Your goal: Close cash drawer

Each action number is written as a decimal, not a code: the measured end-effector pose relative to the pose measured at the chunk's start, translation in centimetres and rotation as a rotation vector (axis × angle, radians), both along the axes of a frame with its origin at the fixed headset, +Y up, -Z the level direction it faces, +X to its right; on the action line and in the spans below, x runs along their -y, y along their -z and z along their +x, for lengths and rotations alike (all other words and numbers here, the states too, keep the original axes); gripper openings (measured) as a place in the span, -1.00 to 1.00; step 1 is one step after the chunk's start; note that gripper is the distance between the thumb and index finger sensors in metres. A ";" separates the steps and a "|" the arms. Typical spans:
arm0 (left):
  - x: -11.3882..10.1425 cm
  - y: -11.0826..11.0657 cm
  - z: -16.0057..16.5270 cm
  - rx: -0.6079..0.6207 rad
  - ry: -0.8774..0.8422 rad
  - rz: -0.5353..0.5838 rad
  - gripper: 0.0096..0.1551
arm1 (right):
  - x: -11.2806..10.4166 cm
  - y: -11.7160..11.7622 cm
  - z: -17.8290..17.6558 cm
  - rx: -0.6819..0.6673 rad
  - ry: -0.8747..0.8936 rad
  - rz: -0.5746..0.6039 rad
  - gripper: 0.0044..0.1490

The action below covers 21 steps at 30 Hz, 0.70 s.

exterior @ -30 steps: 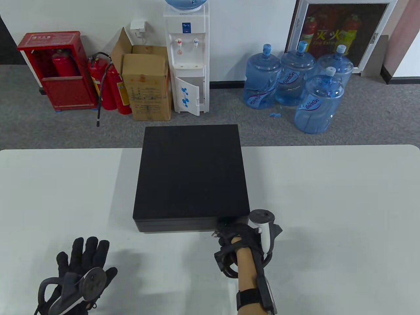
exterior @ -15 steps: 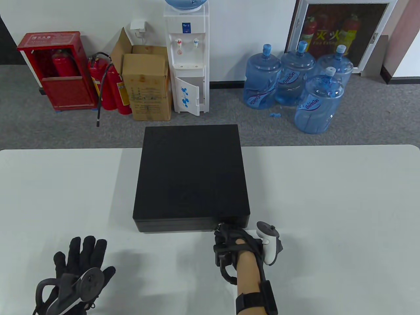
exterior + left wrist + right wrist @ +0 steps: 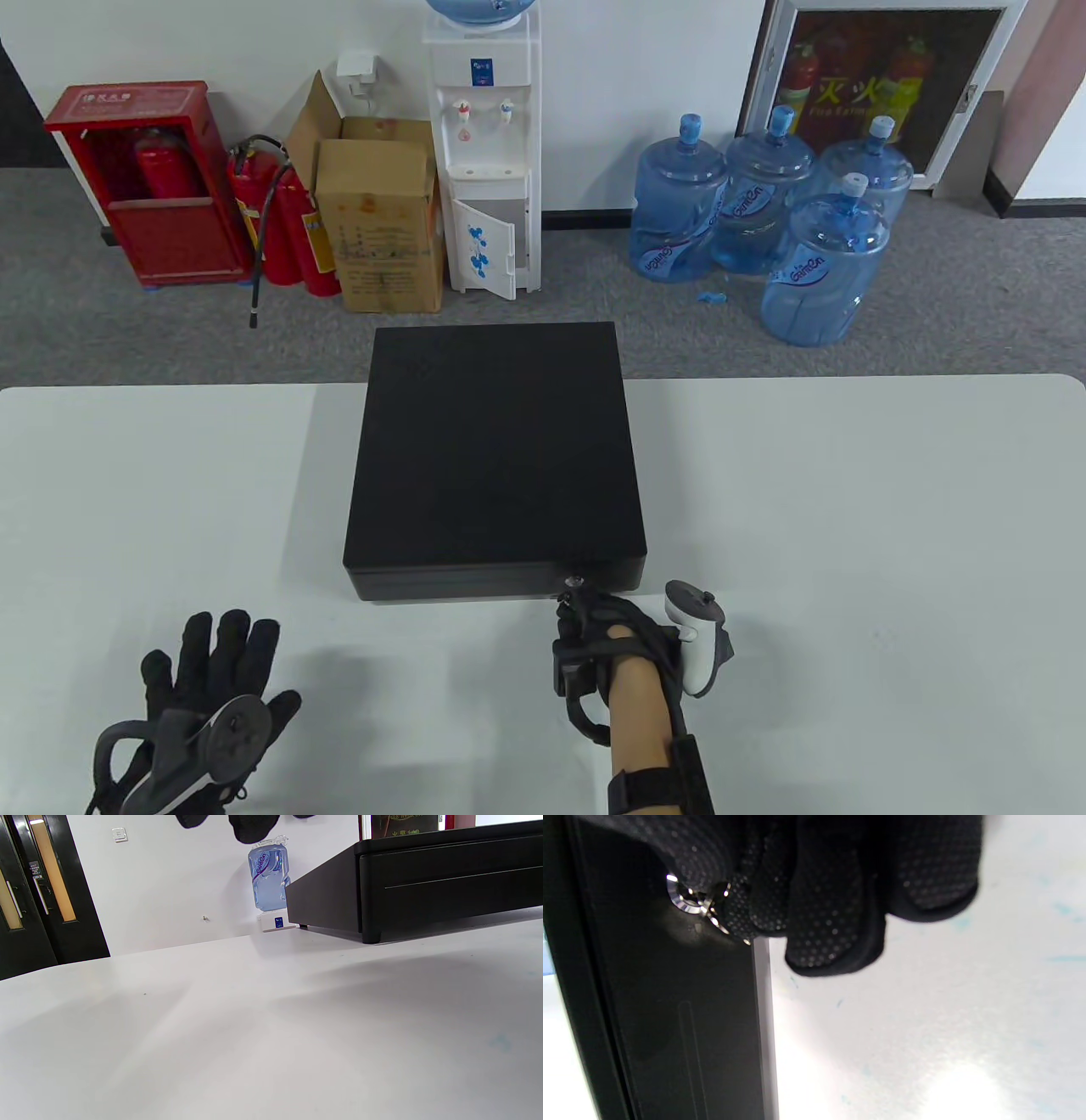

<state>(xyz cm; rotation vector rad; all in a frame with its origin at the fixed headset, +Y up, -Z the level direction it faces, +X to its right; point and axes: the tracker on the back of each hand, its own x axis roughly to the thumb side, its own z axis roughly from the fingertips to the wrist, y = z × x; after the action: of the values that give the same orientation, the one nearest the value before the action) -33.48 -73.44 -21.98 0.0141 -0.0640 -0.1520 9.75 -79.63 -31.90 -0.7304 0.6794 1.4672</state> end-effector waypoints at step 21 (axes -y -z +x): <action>0.0 -0.1 0.0 0.000 0.008 0.019 -0.02 | -6.6 -3.4 5.9 -0.010 -0.091 0.275 -0.49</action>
<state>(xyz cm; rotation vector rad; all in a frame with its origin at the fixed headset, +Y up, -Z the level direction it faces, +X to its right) -33.45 -73.43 -21.86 0.0332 -0.0623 -0.1608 15.69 -73.04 -28.50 -0.5468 0.4438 1.6103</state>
